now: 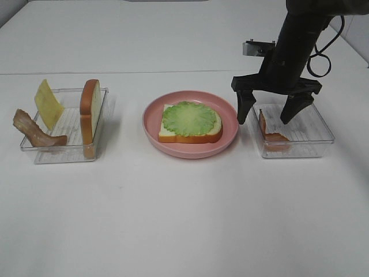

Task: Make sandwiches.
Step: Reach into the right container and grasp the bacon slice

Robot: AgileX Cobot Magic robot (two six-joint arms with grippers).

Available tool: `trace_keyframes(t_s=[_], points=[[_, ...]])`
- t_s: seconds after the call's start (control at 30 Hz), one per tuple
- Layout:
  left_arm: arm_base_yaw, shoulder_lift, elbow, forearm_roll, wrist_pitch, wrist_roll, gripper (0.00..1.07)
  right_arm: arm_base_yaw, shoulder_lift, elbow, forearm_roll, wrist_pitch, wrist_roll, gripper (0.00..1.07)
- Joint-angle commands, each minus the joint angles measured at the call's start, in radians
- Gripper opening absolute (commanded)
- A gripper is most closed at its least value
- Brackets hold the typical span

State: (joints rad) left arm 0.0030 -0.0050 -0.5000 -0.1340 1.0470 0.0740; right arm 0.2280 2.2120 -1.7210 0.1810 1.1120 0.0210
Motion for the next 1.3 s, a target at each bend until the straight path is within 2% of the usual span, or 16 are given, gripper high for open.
trace_keyframes(t_s=[0.03, 0.07, 0.1, 0.13, 0.17, 0.2, 0.23, 0.8, 0.83, 0.87, 0.9, 0.93, 0.97, 1.0, 1.17, 1.3], points=[[-0.004, -0.015, 0.001, 0.002, -0.012, -0.002, 1.00, -0.003, 0.000, 0.005, 0.002, -0.013, -0.008, 0.73], [-0.004, -0.015, 0.001, 0.002, -0.012, -0.002, 1.00, -0.003, 0.000, 0.005, 0.002, -0.013, -0.008, 0.73], [-0.004, -0.015, 0.001, 0.002, -0.012, -0.002, 1.00, -0.003, 0.000, 0.005, 0.002, -0.012, -0.008, 0.62], [-0.004, -0.015, 0.001, 0.002, -0.012, -0.002, 1.00, -0.003, 0.000, 0.005, 0.002, -0.011, -0.008, 0.56], [-0.004, -0.015, 0.001, 0.002, -0.012, -0.002, 1.00, -0.003, 0.000, 0.005, 0.002, -0.011, -0.008, 0.56], [-0.004, -0.015, 0.001, 0.002, -0.012, -0.002, 1.00, -0.003, 0.000, 0.005, -0.004, -0.008, -0.008, 0.45], [-0.004, -0.015, 0.001, 0.002, -0.012, -0.002, 1.00, -0.003, 0.000, 0.005, -0.008, -0.008, -0.008, 0.41], [-0.004, -0.015, 0.001, 0.002, -0.012, -0.002, 1.00, -0.003, 0.000, 0.005, -0.034, 0.062, -0.008, 0.38], [-0.004, -0.015, 0.001, 0.002, -0.012, -0.002, 1.00, -0.003, 0.000, 0.005, -0.034, 0.061, -0.008, 0.35], [-0.004, -0.015, 0.001, 0.002, -0.012, -0.002, 1.00, -0.003, 0.000, 0.005, -0.034, 0.061, -0.008, 0.25], [-0.004, -0.015, 0.001, 0.002, -0.012, -0.002, 1.00, -0.003, 0.000, 0.005, -0.034, 0.061, -0.008, 0.25], [-0.004, -0.015, 0.001, 0.002, -0.012, -0.002, 1.00, -0.003, 0.000, 0.005, -0.033, 0.061, -0.008, 0.11], [-0.004, -0.015, 0.001, 0.002, -0.012, -0.002, 1.00, -0.003, 0.000, 0.005, -0.033, 0.061, -0.008, 0.11], [-0.004, -0.015, 0.001, 0.002, -0.012, -0.002, 1.00, -0.003, 0.000, 0.005, -0.032, 0.062, -0.008, 0.00], [-0.004, -0.015, 0.001, 0.002, -0.012, -0.002, 1.00, -0.003, -0.013, 0.004, -0.025, 0.079, -0.008, 0.00], [-0.004, -0.015, 0.001, 0.002, -0.012, -0.002, 1.00, 0.000, -0.106, 0.004, 0.066, 0.085, -0.021, 0.00]])
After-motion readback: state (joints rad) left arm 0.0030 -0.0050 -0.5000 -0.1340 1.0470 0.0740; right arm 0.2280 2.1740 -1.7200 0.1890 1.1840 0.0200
